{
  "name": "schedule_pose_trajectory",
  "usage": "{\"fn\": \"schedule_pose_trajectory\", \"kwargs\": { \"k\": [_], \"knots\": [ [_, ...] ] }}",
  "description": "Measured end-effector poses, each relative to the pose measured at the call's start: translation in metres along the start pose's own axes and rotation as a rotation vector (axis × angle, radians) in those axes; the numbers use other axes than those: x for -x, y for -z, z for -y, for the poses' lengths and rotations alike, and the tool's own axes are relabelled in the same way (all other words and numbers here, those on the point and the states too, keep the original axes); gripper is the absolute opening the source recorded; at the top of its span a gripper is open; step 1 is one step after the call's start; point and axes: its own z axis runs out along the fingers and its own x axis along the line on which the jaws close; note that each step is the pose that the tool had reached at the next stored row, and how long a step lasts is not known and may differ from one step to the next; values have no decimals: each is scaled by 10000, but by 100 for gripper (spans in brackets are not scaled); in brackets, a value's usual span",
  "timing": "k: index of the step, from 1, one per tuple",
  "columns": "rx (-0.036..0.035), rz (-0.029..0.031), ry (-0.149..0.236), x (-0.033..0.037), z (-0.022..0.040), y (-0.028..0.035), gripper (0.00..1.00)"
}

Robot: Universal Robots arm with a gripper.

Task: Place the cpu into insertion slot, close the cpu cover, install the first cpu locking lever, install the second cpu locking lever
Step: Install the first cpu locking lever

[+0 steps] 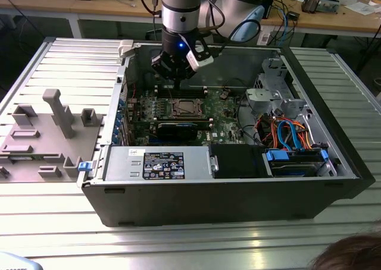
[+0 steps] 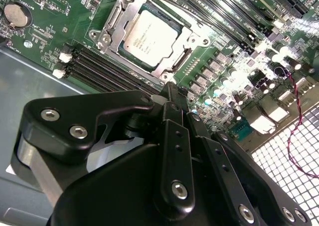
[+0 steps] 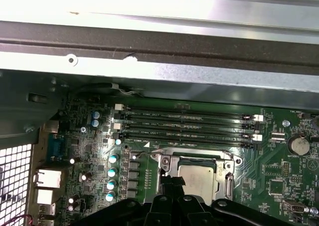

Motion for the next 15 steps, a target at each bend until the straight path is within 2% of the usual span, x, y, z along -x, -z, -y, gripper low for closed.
{"fn": "schedule_pose_trajectory", "kwargs": {
  "k": [15],
  "knots": [
    [-1,0,0,-38,-3,0,11]
  ]
}}
